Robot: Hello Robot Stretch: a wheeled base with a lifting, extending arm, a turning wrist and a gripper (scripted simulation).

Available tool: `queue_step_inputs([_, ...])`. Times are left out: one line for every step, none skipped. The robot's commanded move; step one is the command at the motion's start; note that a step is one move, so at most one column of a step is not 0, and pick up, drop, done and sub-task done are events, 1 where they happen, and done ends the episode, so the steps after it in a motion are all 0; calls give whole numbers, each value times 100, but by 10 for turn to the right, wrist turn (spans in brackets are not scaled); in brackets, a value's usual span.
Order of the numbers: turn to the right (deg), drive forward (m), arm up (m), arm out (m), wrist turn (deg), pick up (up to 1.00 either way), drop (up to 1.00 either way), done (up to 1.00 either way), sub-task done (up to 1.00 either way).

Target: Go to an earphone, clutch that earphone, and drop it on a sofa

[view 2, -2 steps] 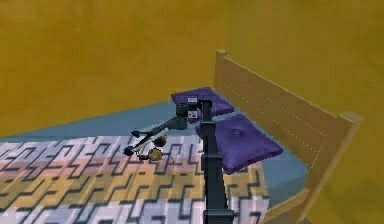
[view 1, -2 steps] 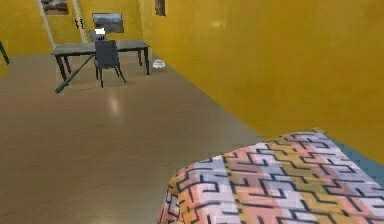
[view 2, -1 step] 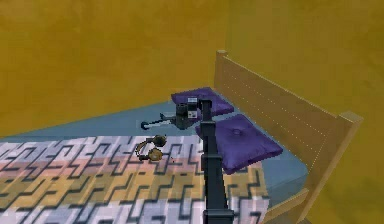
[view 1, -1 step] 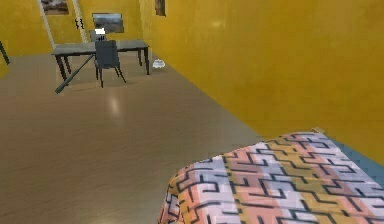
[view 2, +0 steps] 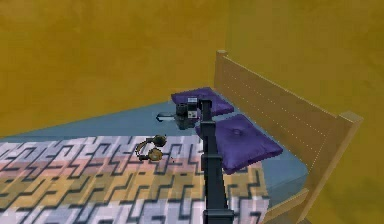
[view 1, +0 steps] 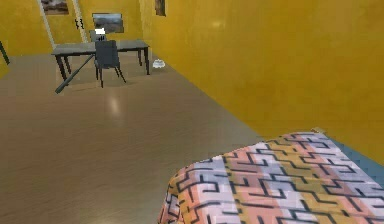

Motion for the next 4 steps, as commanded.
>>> queue_step_inputs([0, 0, -30, 0, 0, 0, 0, 0, 0])
queue_step_inputs([0, 0, 0, 0, 0, 100, 0, 0, 0])
queue_step_inputs([0, 0, 10, 0, 0, 0, 0, 0, 0])
queue_step_inputs([0, 0, 42, 0, 0, 0, 0, 0, 0])
